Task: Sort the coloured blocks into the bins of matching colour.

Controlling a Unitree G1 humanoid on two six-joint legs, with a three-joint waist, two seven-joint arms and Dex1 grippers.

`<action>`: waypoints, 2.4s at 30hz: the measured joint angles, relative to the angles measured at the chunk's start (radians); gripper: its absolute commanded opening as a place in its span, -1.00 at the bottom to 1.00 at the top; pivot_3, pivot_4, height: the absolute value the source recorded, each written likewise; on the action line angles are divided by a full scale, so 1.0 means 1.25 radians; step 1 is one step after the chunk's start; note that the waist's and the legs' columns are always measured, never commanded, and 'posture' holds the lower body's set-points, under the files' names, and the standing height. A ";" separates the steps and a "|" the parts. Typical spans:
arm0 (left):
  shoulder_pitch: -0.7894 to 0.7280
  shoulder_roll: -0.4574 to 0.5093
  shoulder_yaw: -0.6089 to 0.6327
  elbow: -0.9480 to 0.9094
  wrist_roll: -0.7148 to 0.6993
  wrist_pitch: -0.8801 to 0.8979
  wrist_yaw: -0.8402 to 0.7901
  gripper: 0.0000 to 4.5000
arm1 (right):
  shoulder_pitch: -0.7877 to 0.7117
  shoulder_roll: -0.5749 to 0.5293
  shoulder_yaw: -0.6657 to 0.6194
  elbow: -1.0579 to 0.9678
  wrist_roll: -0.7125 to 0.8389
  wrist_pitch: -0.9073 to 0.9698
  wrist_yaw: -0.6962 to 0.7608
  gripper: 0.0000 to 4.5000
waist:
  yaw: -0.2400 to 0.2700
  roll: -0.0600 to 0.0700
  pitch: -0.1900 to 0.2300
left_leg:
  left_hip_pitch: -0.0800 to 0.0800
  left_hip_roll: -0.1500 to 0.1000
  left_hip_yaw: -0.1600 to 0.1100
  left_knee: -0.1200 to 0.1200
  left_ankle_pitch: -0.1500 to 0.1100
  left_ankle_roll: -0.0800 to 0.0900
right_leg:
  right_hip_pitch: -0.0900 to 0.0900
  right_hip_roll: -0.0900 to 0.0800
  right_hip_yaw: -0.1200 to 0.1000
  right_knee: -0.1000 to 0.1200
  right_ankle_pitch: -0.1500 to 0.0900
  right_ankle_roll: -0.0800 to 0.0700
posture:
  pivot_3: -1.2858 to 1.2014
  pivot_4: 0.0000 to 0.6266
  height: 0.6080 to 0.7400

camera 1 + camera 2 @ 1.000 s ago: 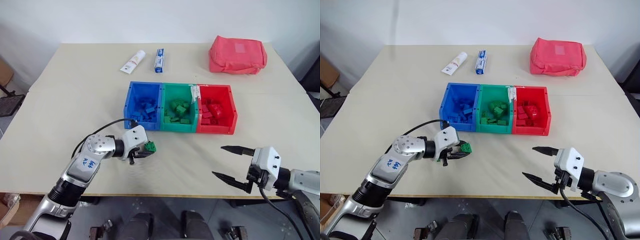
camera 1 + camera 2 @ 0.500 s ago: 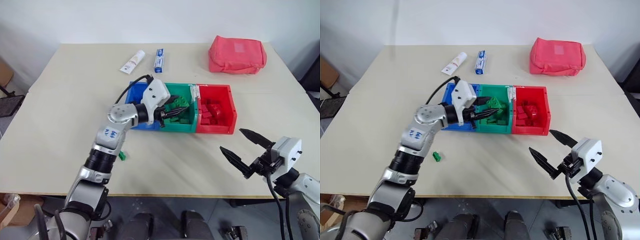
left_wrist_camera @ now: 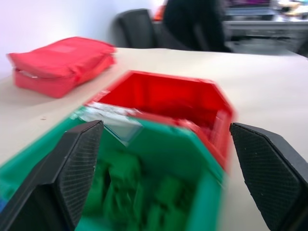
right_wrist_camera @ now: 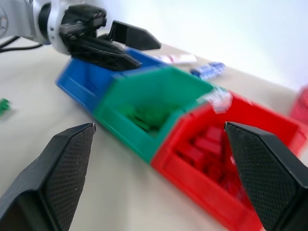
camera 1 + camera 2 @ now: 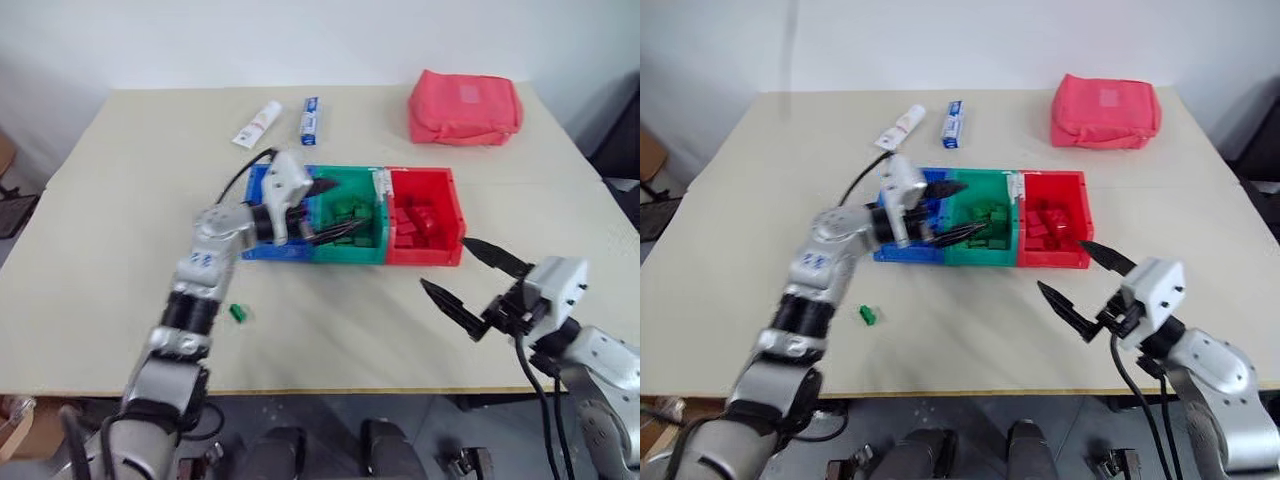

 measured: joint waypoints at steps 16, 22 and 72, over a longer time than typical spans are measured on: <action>0.534 0.312 0.344 -0.042 -0.078 -0.160 -0.160 0.98 | -0.202 -0.057 0.251 0.162 -0.035 -0.003 0.307 1.00 | 0.024 0.000 0.000 | 0.000 0.000 -0.003 -0.001 -0.001 0.000 | 0.002 -0.003 -0.003 -0.006 0.000 -0.001 | 0.03 -0.52 1.00; 0.556 0.317 0.299 -0.062 -0.071 -0.177 -0.191 0.98 | -0.206 -0.067 0.245 0.171 -0.033 -0.002 0.327 1.00 | 0.023 0.000 0.000 | 0.000 0.000 -0.002 -0.001 -0.001 0.000 | 0.002 -0.005 -0.003 -0.006 0.000 -0.001 | 0.03 -0.52 1.00; -0.131 -0.155 -0.111 0.215 0.151 -0.096 0.163 0.98 | 0.227 0.102 -0.089 -0.081 -0.052 -0.020 -0.104 1.00 | 0.022 -0.001 0.000 | 0.000 -0.001 0.001 0.000 0.000 0.000 | 0.000 0.000 0.001 -0.001 0.000 0.000 | 0.03 -0.52 1.00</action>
